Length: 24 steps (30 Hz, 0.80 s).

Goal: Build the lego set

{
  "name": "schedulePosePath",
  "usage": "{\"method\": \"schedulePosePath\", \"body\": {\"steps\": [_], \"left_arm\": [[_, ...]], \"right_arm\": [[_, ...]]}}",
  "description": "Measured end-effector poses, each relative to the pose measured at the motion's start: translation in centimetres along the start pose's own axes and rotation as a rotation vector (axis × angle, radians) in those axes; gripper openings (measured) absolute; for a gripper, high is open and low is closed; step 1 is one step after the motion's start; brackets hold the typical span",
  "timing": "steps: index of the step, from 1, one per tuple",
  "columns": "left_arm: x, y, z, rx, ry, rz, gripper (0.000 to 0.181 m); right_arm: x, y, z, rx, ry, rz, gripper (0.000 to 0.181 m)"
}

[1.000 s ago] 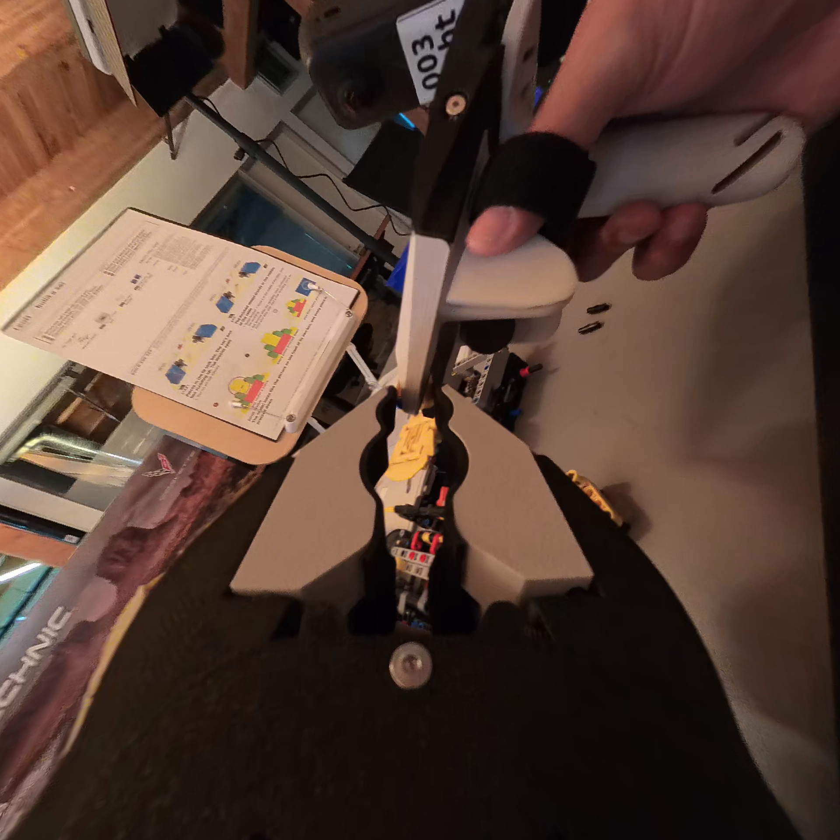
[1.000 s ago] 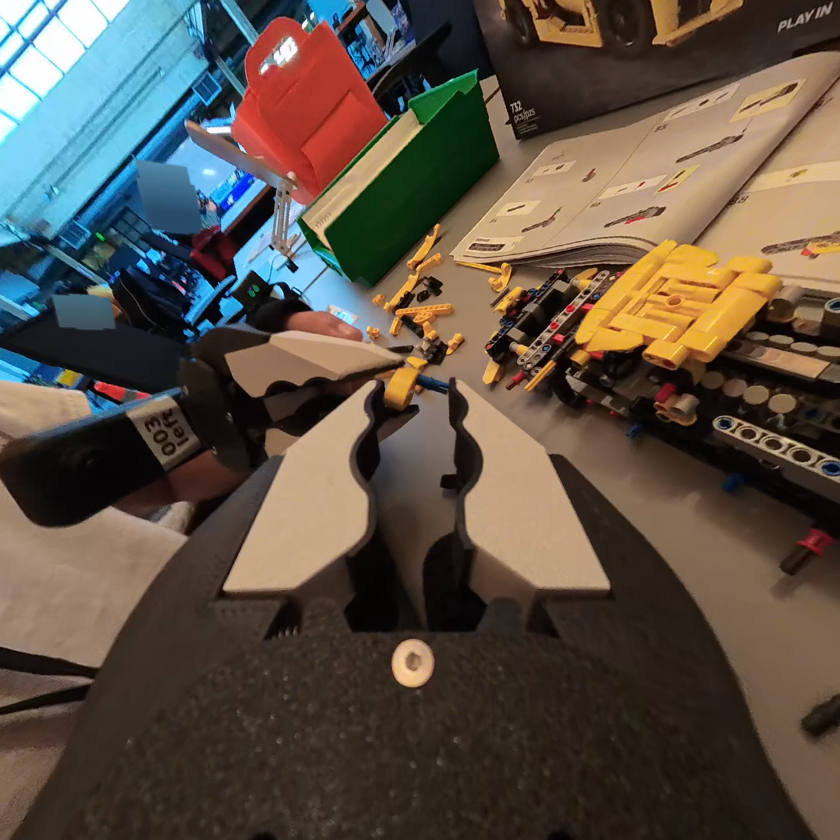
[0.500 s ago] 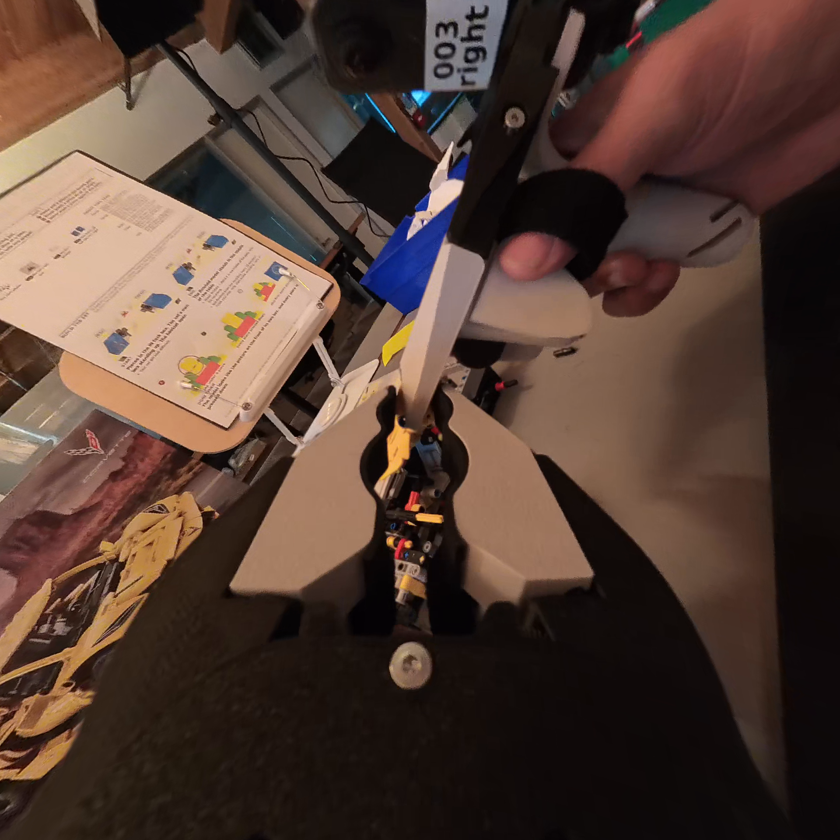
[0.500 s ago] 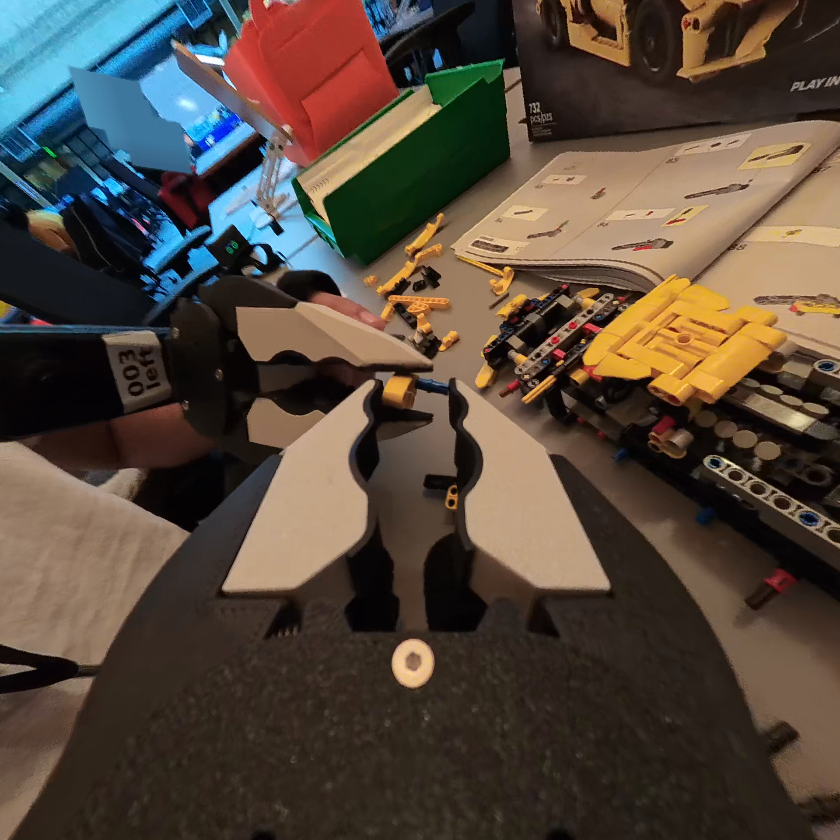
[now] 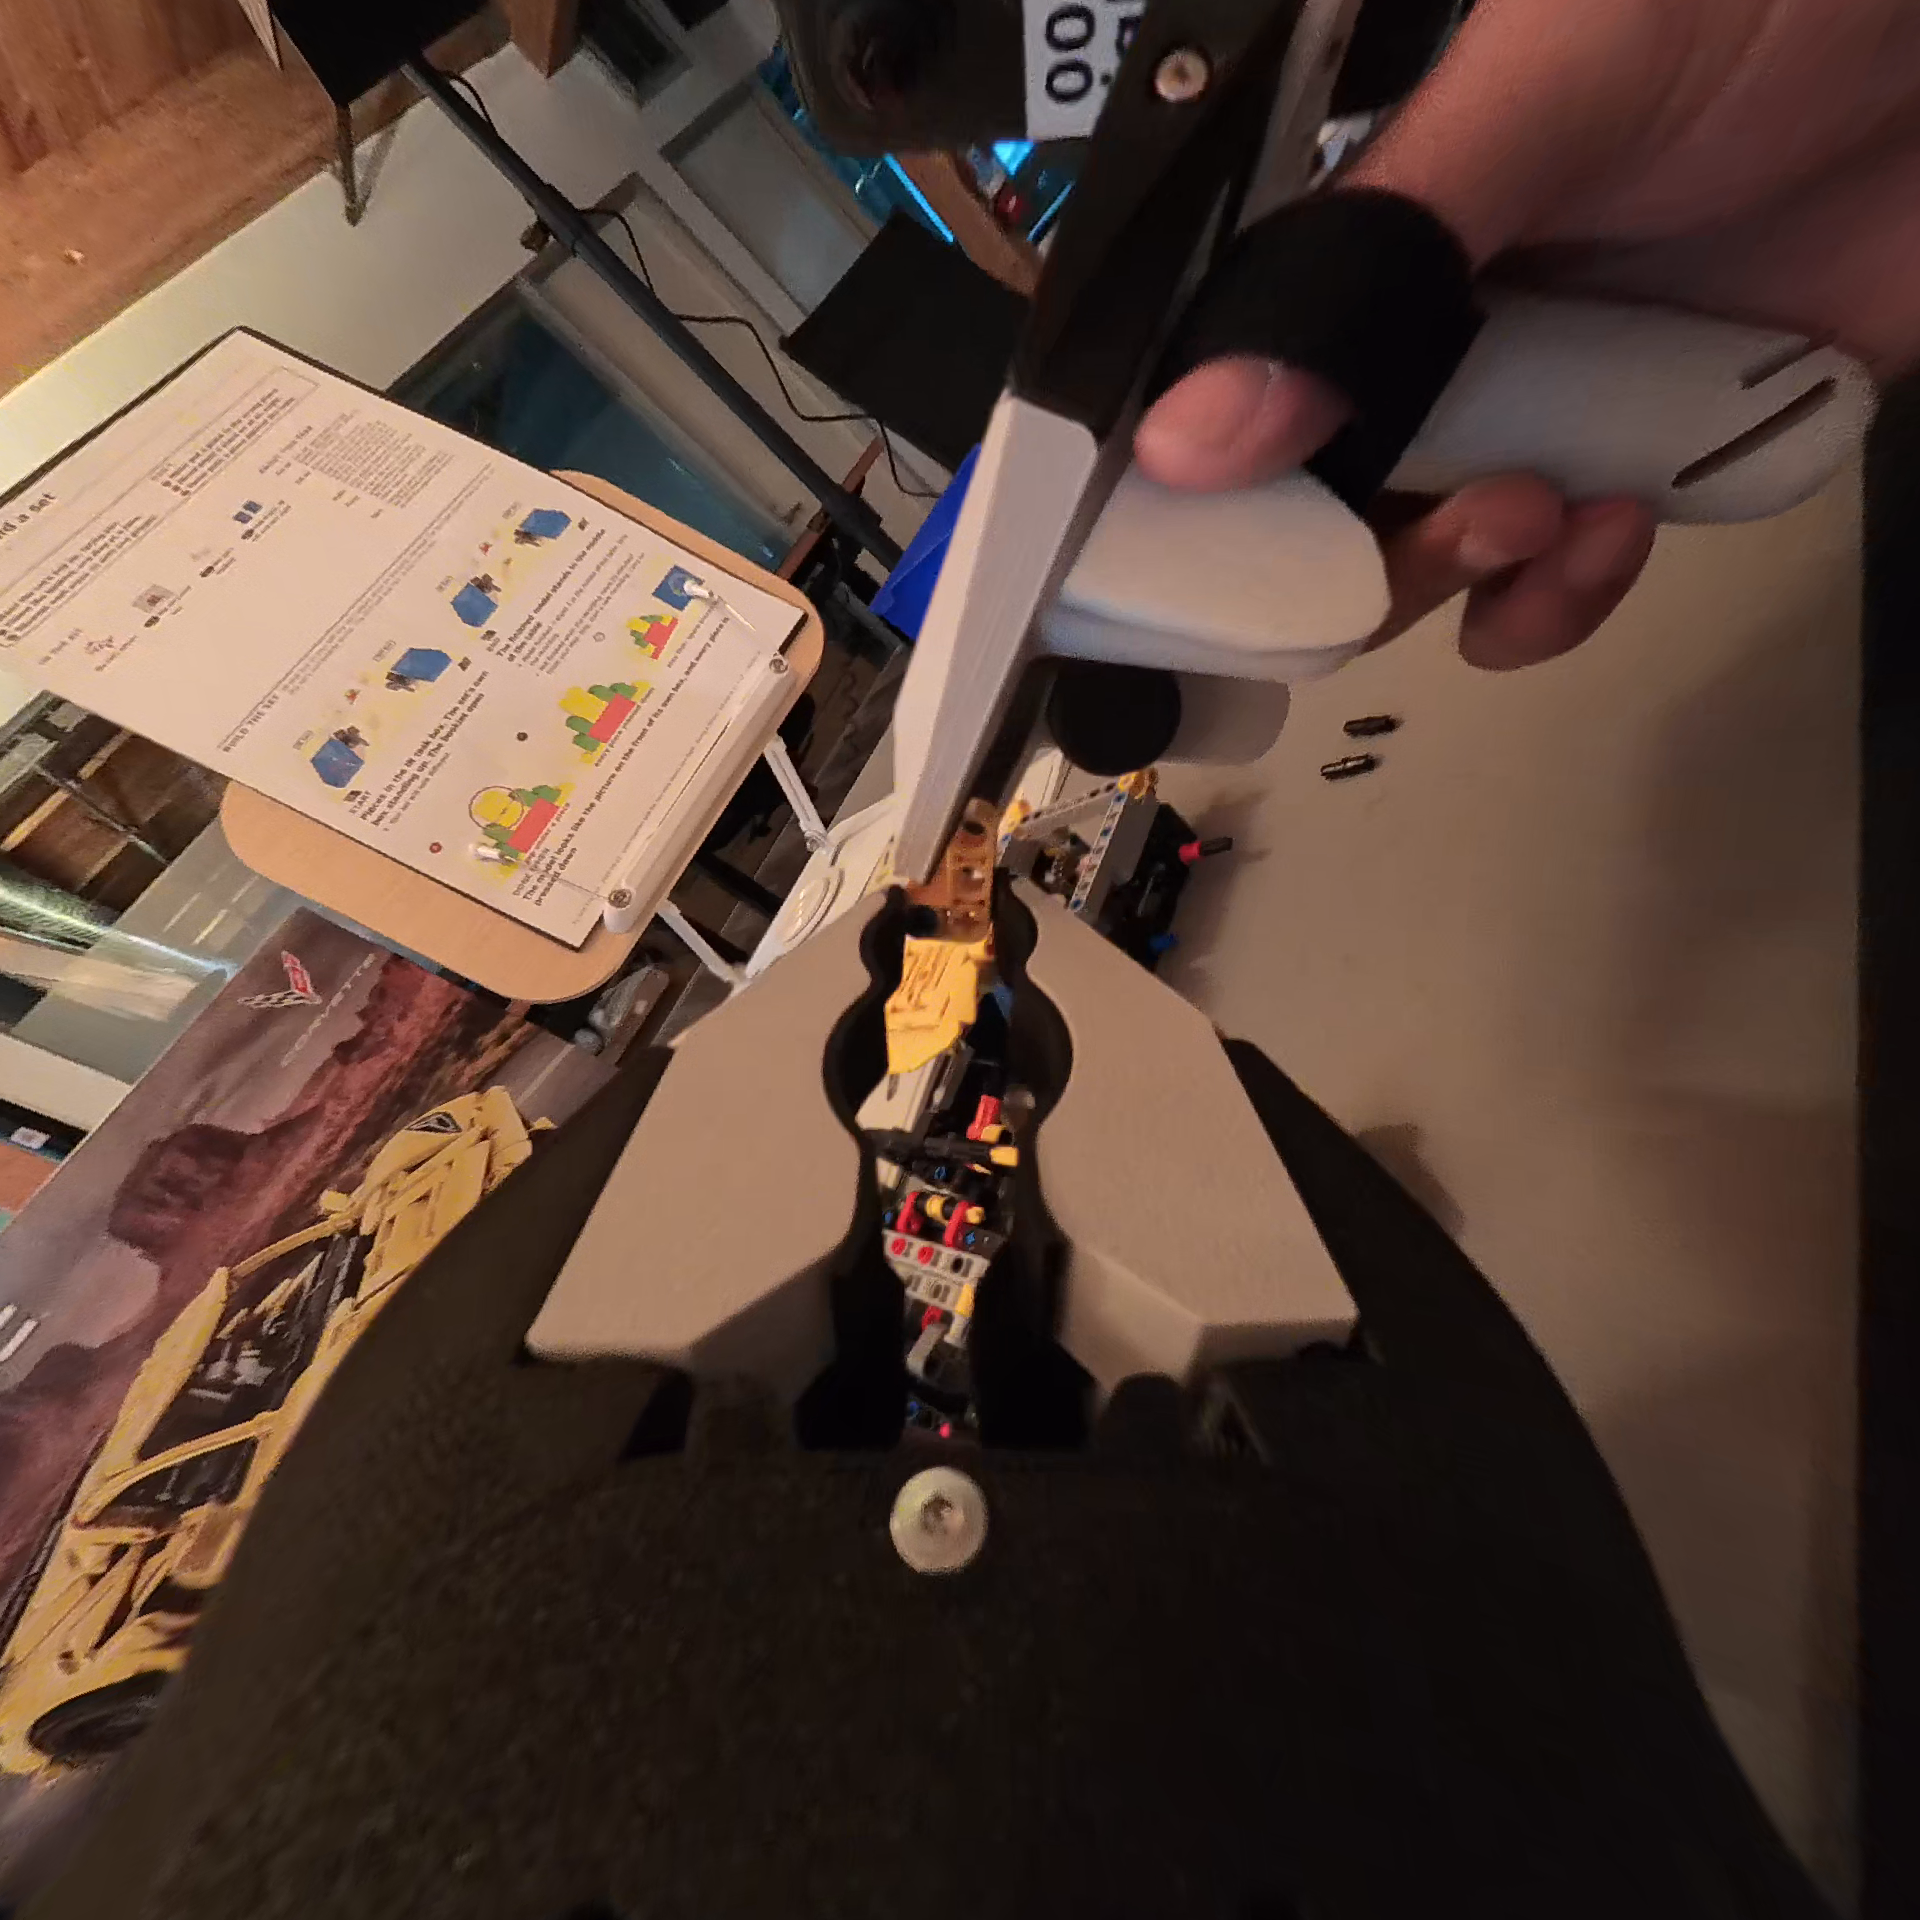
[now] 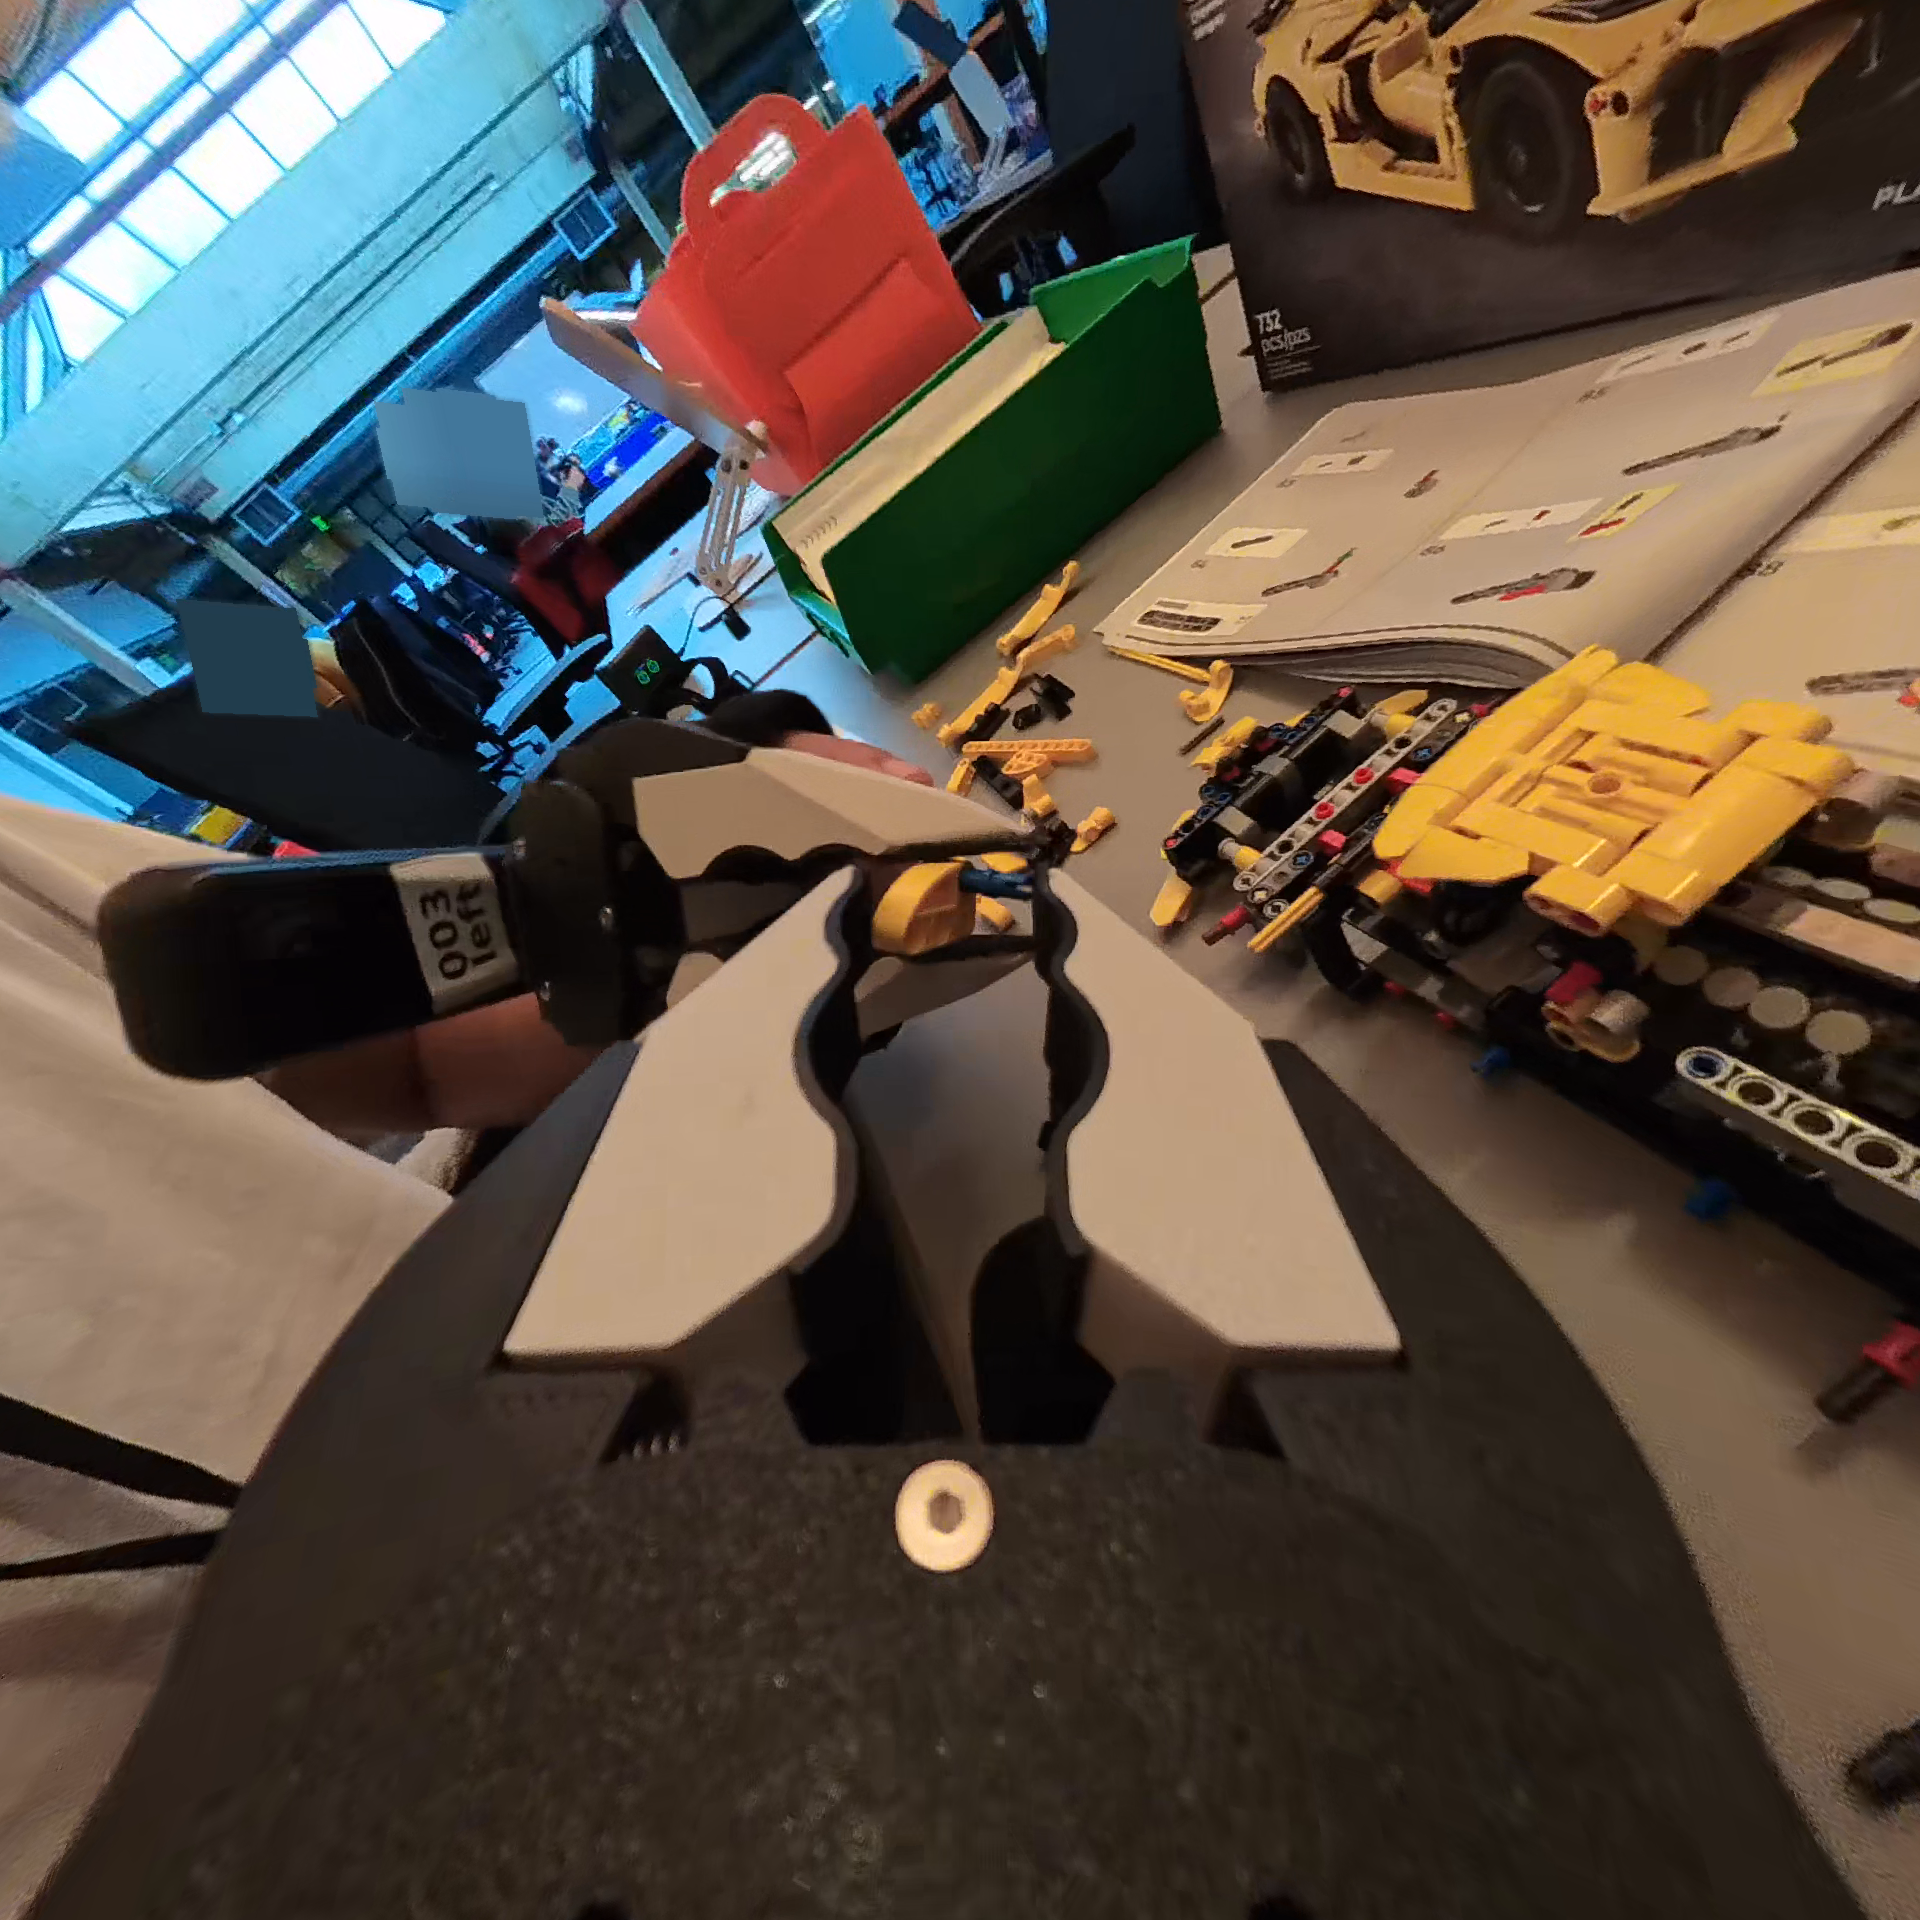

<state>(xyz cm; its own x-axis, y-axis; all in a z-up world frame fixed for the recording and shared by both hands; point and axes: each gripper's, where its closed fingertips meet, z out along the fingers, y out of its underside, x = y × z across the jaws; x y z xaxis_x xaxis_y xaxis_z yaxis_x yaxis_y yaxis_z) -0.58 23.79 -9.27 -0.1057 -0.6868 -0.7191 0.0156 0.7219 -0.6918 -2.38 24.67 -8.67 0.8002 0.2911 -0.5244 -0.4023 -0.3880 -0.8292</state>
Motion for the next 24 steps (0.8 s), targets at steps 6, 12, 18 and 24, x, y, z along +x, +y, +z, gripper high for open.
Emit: {"method": "schedulePosePath", "body": {"steps": [6,12,18,24], "left_arm": [[0.1,0.8,0.3,-0.076,-0.029,0.059,0.016],[0.2,1.0,0.3,-0.098,-0.021,0.052,0.016],[0.0,1.4,0.4,-0.116,-0.025,0.021,0.016],[0.0,0.9,0.2,-0.092,-0.036,0.05,0.015]], "right_arm": [[0.8,0.3,0.2,-0.062,0.171,-0.136,0.028],[0.9,0.4,0.1,-0.095,0.223,-0.226,0.028],[1.2,0.5,0.4,-0.108,0.322,-0.308,0.03],[1.1,0.3,0.3,-0.079,0.264,-0.247,0.023]]}}
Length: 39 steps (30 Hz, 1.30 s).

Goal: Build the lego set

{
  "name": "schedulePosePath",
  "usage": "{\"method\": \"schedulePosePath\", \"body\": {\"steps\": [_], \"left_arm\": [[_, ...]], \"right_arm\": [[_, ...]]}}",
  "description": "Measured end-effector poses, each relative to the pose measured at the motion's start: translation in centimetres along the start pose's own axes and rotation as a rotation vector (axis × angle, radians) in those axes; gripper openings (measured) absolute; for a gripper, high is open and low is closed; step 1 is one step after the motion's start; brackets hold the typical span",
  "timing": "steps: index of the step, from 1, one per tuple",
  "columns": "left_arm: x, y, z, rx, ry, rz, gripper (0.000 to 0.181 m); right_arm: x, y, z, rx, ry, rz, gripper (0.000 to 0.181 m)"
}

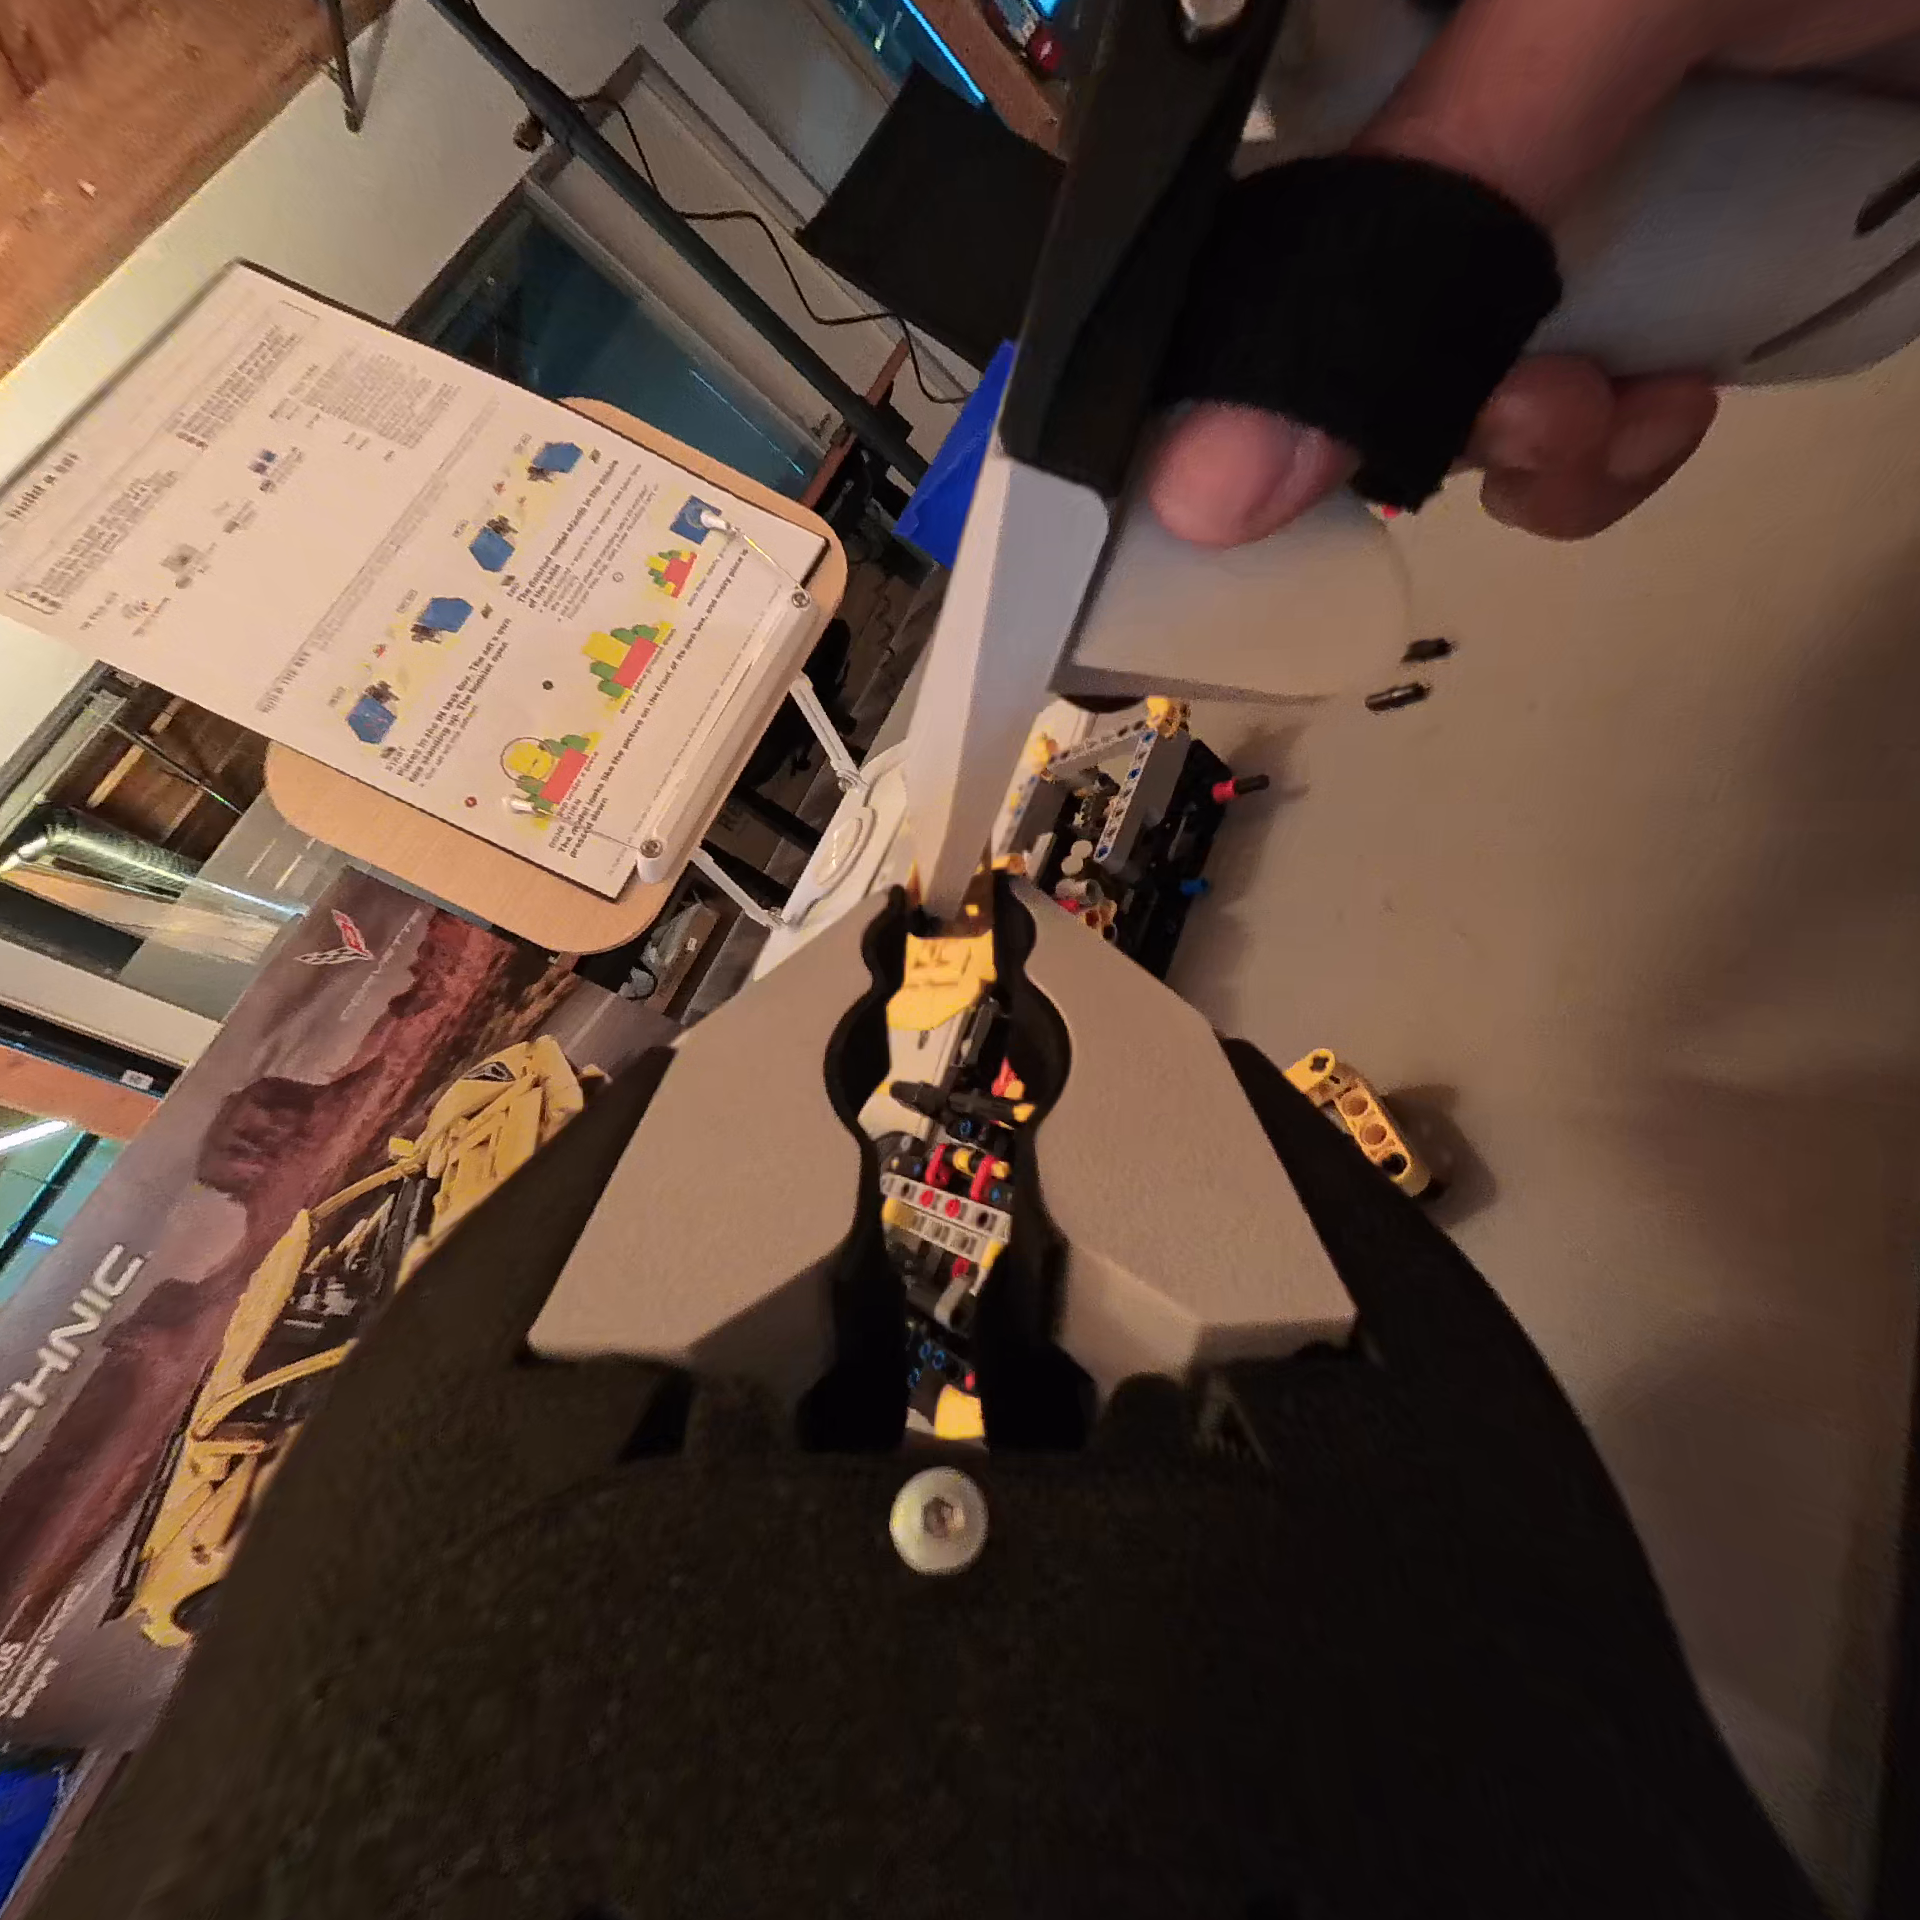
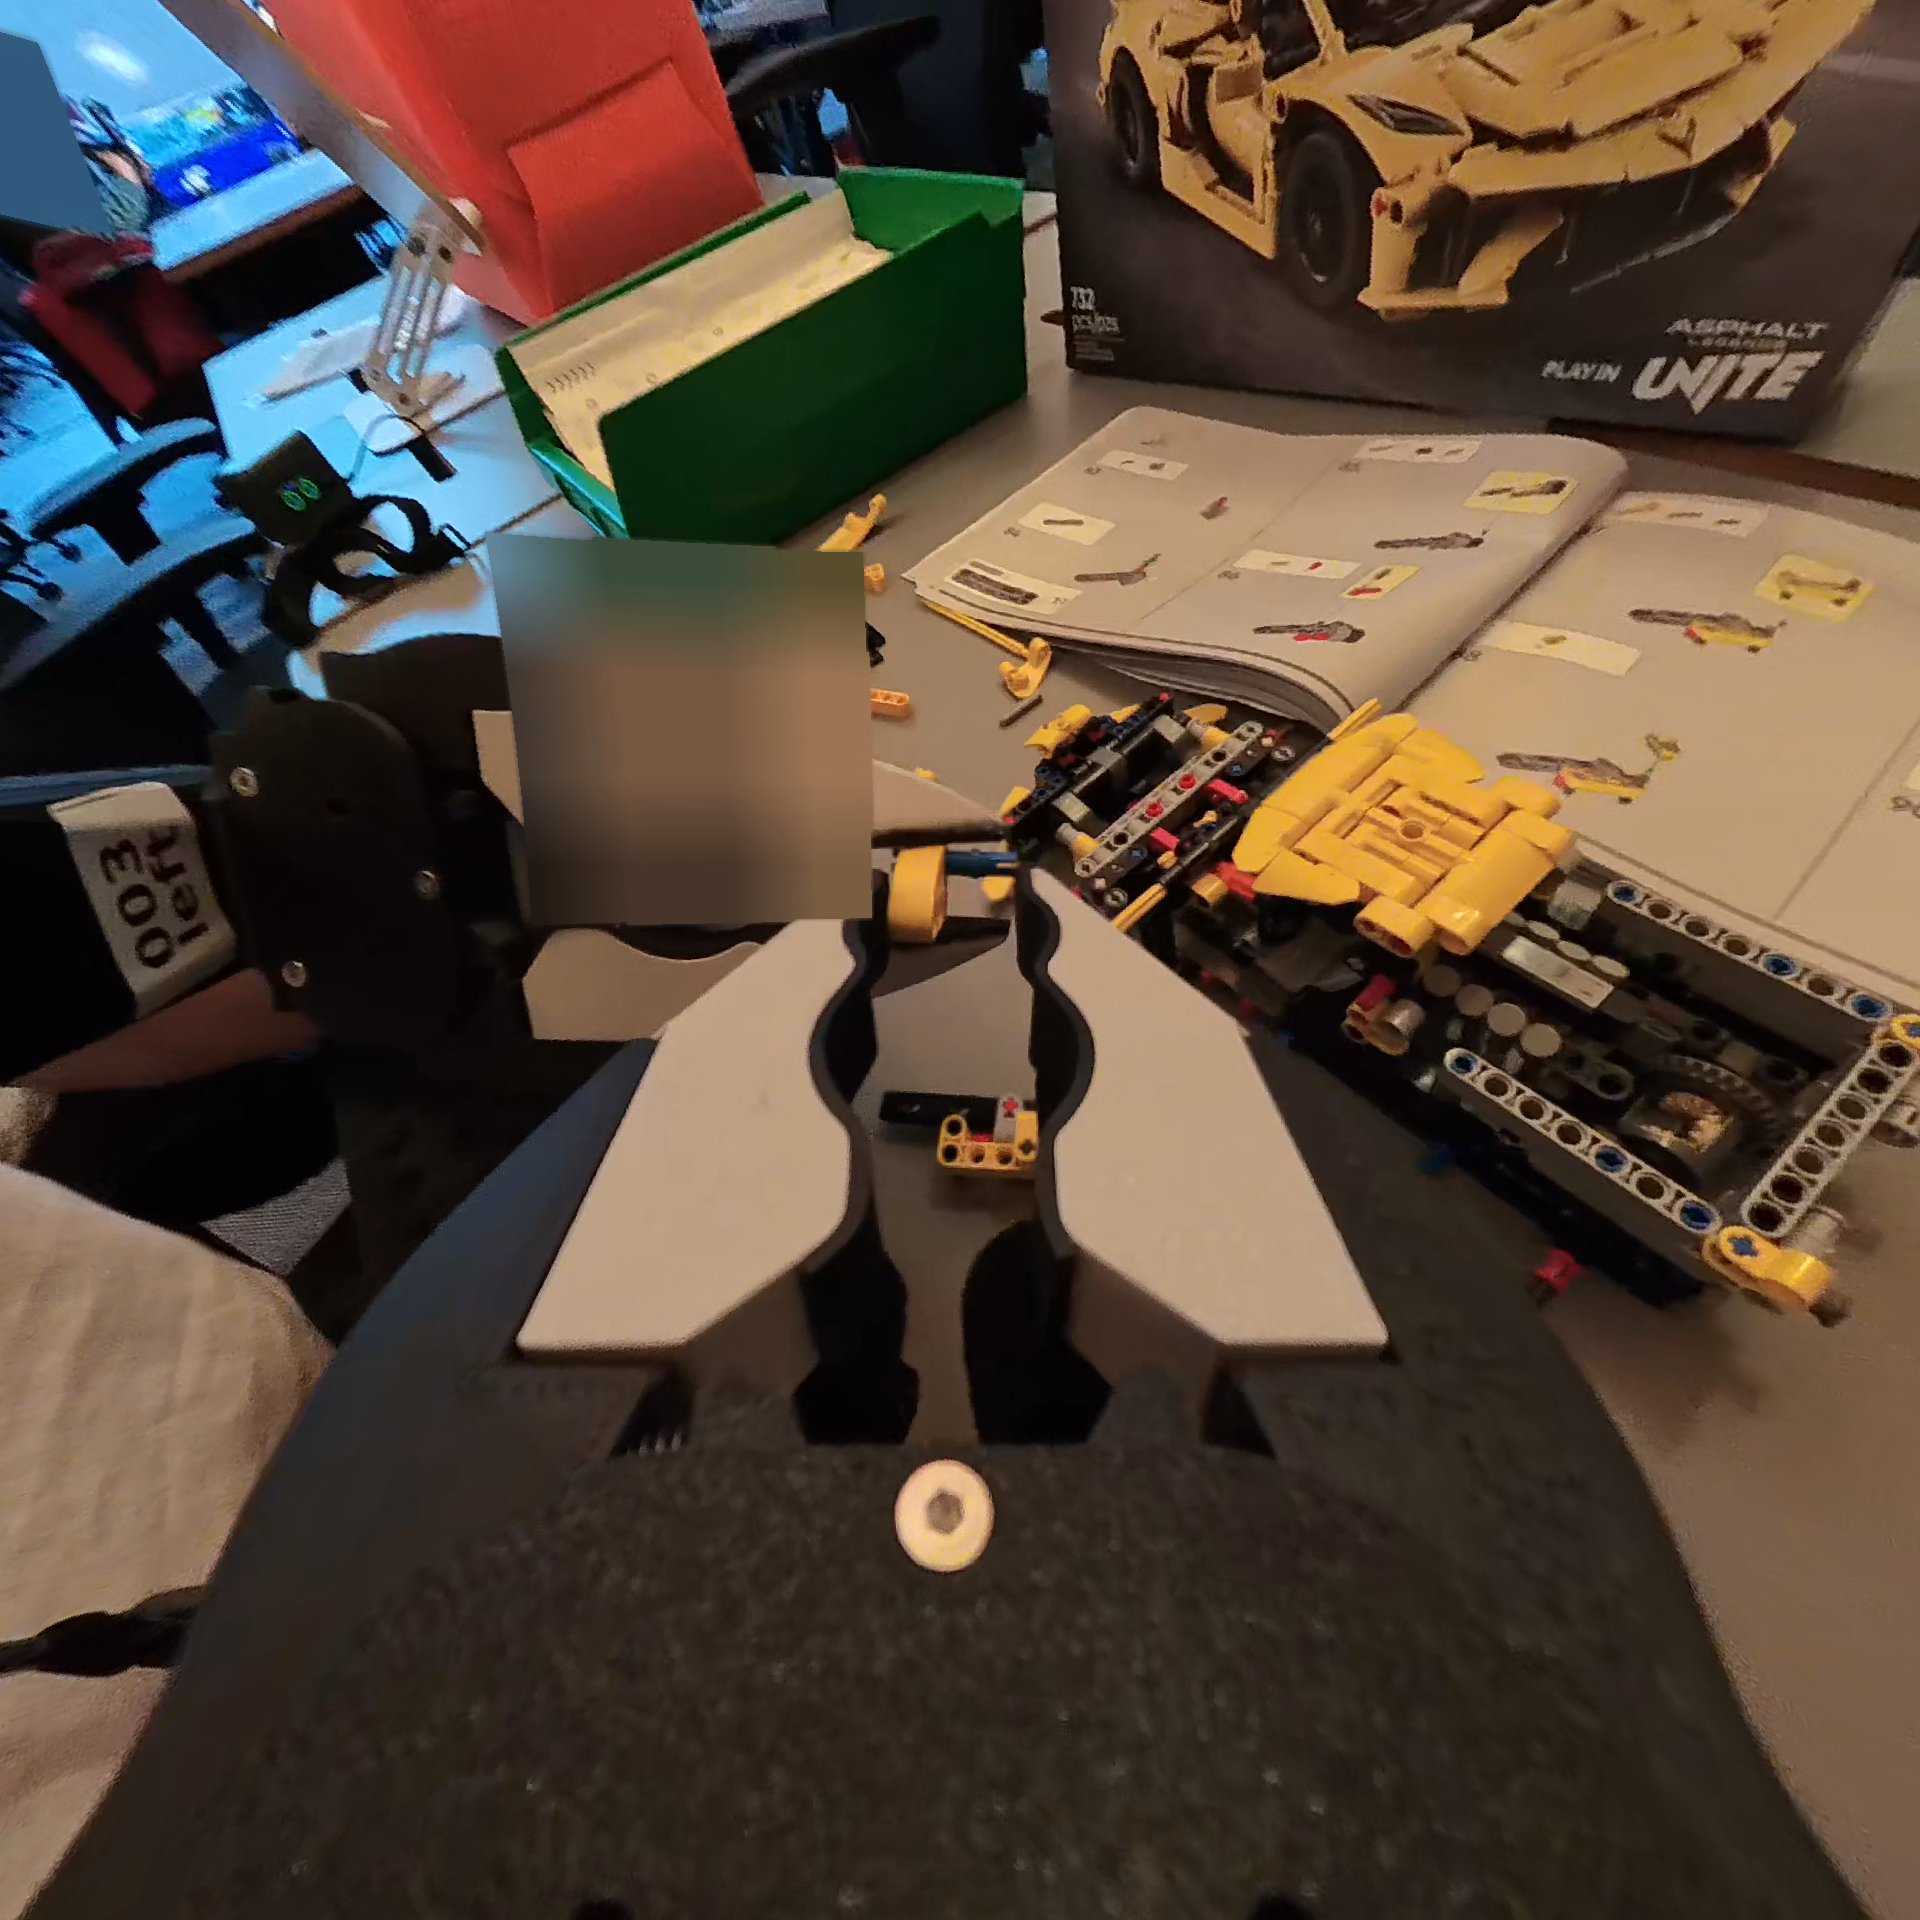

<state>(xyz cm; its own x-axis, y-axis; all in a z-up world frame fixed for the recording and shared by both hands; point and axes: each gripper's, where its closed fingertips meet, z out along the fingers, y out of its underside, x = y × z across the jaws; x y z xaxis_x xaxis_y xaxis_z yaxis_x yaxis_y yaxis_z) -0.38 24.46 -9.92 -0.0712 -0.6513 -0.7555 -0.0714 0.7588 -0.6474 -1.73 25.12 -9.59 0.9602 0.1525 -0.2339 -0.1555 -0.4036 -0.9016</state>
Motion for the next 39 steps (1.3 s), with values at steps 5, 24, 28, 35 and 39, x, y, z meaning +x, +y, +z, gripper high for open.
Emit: {"method": "schedulePosePath", "body": {"steps": [5,24,28,35,39], "left_arm": [[0.0,-0.2,-0.1,0.008,-0.002,0.005,0.015],[0.3,-0.1,0.1,0.011,0.018,-0.029,0.015],[0.0,-0.6,-0.4,0.047,0.003,-0.012,0.015],[-0.6,-1.1,-0.8,0.077,-0.034,0.012,0.015],[-0.4,-1.5,-0.9,0.093,-0.038,0.031,0.015]], "right_arm": [[-0.1,-0.3,0.0,0.011,0.018,-0.048,0.022],[-0.2,-0.1,-0.3,0.031,-0.049,-0.043,0.007],[-0.8,-0.5,-0.6,0.029,-0.053,-0.152,0.014],[-0.9,-1.9,-2.0,0.105,-0.153,-0.076,0.027],[-1.1,-0.8,-1.0,0.037,-0.152,-0.097,0.025]]}}
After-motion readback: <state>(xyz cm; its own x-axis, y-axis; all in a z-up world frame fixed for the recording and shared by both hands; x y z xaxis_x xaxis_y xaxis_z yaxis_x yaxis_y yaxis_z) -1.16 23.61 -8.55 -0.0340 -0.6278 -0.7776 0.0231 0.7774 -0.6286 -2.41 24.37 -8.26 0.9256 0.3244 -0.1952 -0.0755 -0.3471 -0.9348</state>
